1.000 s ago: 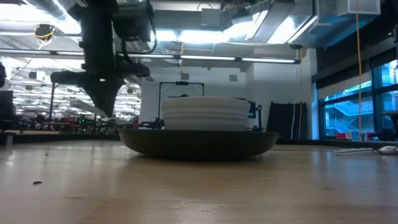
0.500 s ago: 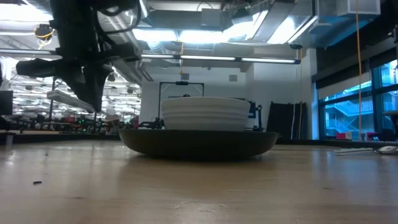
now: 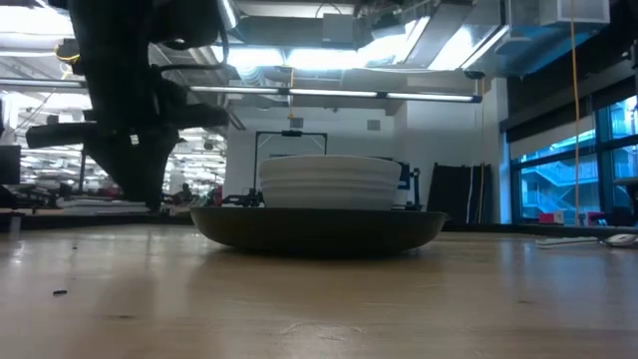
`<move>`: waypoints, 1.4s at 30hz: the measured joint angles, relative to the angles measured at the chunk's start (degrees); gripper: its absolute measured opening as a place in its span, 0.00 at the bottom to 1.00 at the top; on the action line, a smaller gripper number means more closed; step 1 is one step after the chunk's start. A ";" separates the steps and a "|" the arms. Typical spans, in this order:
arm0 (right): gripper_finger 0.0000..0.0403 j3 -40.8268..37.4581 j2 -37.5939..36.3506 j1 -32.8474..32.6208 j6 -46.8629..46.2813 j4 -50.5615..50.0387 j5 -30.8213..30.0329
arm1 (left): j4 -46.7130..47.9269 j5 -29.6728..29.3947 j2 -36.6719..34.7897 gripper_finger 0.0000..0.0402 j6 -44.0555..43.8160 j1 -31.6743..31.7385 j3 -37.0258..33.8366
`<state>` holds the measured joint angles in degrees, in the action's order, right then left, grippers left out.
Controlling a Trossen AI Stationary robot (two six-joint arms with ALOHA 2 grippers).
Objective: Pick and place plate/cup/fork/spoon on tray
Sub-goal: Move the green patterned fork to the left side of the black plate
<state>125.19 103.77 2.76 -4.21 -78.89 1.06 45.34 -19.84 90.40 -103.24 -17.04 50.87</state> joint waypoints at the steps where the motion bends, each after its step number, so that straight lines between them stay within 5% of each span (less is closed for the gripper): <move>1: 0.03 0.00 0.00 0.00 -0.02 0.00 0.00 | -0.06 -0.67 0.20 0.05 0.02 0.02 0.00; 42: 0.03 0.02 0.00 0.00 -4.57 -0.24 0.02 | -2.99 -1.55 3.92 0.05 -0.04 1.27 -0.02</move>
<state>125.21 103.77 2.76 -8.78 -79.13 1.08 42.35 -21.39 94.32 -103.29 -15.77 50.85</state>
